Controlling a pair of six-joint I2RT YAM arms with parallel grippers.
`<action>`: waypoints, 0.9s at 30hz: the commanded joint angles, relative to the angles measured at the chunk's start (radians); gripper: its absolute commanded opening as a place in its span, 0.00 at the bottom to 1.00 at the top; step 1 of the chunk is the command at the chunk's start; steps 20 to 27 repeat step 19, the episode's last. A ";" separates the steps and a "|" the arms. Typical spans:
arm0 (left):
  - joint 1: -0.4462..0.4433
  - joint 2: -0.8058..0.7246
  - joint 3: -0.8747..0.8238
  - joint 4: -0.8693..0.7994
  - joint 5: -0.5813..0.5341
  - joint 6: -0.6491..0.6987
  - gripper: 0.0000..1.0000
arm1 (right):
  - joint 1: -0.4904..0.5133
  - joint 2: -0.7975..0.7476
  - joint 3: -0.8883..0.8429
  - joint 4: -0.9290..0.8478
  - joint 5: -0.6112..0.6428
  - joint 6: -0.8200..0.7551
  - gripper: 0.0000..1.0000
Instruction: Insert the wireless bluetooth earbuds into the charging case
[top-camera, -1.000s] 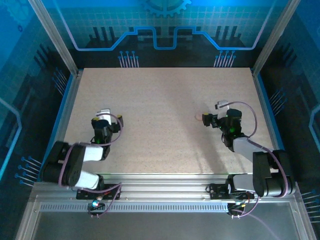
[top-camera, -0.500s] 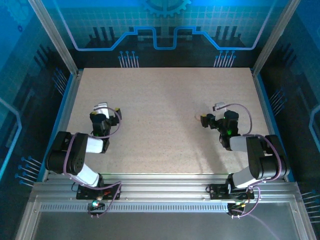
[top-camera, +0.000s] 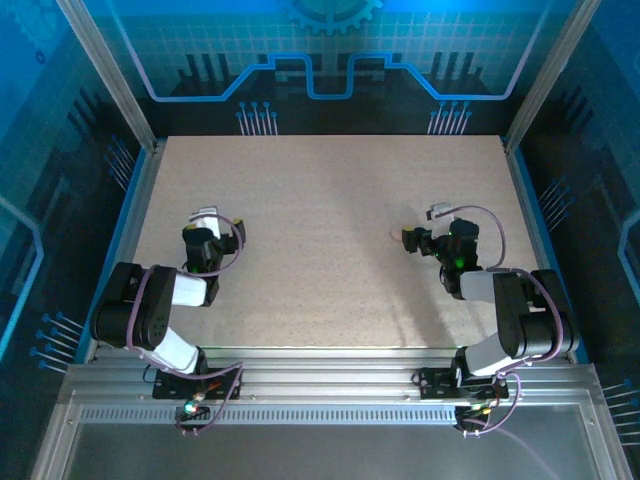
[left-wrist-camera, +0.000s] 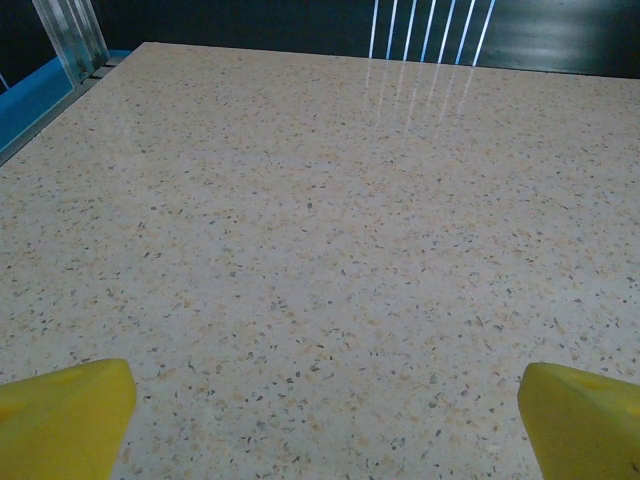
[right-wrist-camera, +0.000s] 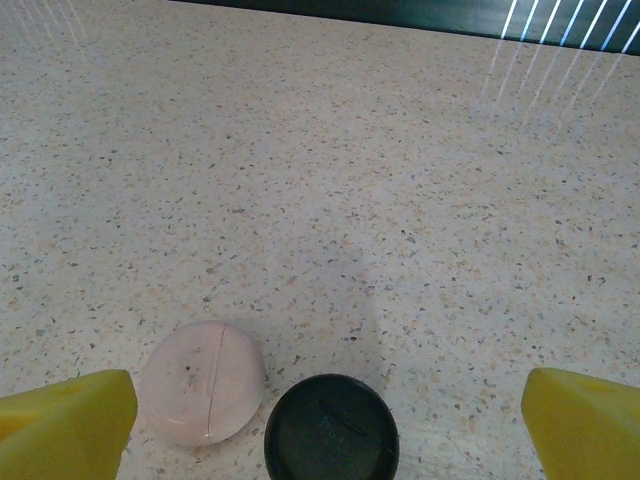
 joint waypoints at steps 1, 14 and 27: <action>0.003 -0.012 0.015 -0.005 0.029 -0.006 0.99 | -0.014 0.006 0.014 0.016 -0.010 0.008 1.00; 0.006 -0.011 0.020 -0.014 0.040 -0.007 0.99 | -0.011 0.007 0.014 0.017 -0.010 0.009 1.00; 0.008 -0.011 0.017 -0.010 0.041 -0.007 0.99 | -0.012 0.007 0.014 0.016 -0.009 0.008 1.00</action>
